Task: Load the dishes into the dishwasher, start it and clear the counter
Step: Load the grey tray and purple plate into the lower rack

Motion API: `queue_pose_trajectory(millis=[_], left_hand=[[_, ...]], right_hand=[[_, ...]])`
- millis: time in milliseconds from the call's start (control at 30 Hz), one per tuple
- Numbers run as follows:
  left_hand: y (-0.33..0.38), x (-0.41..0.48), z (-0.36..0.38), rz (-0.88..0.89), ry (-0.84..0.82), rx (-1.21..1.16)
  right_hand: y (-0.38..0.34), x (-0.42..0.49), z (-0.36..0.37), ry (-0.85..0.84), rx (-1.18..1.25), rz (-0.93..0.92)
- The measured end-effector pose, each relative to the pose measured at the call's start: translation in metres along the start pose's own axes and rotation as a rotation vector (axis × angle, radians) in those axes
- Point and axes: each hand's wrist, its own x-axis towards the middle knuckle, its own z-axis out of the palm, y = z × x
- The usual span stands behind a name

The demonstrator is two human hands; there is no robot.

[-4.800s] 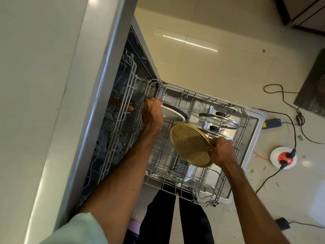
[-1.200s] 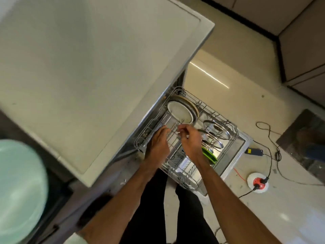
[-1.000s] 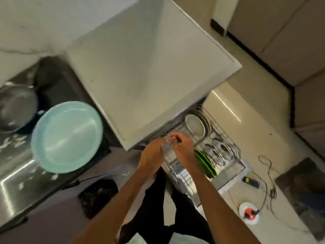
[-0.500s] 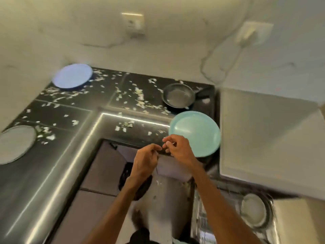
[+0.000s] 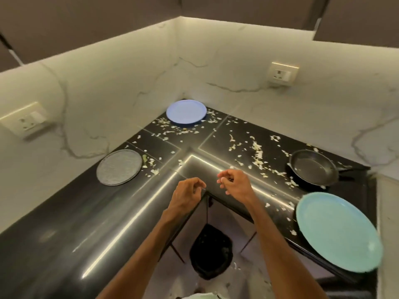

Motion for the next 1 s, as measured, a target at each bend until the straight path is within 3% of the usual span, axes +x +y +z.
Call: queue_pose_trajectory(millis=[367,567,733,867,1000], left_hand=[[-0.077,-0.001,-0.036,-0.315,0.118,-0.049],[-0.119,-0.012,-0.038,-0.731,0.254,-0.077],[-0.170,-0.009,-0.050,-0.949,0.230,-0.031],[-0.197,0.020,-0.066,-0.913,0.237,0.119],[-0.225,0.064,-0.081,-0.735,0.254,0.291]], right_hand=[[-0.023,0.065,0.077,-0.281,-0.137,-0.119],[-0.023,0.106,0.111,-0.361,-0.206,-0.168],[-0.026,0.116,0.132,-0.401,-0.290,-0.168],[-0.028,0.128,0.146,-0.388,-0.307,-0.138],[-0.027,0.143,0.163,-0.372,-0.304,-0.083]])
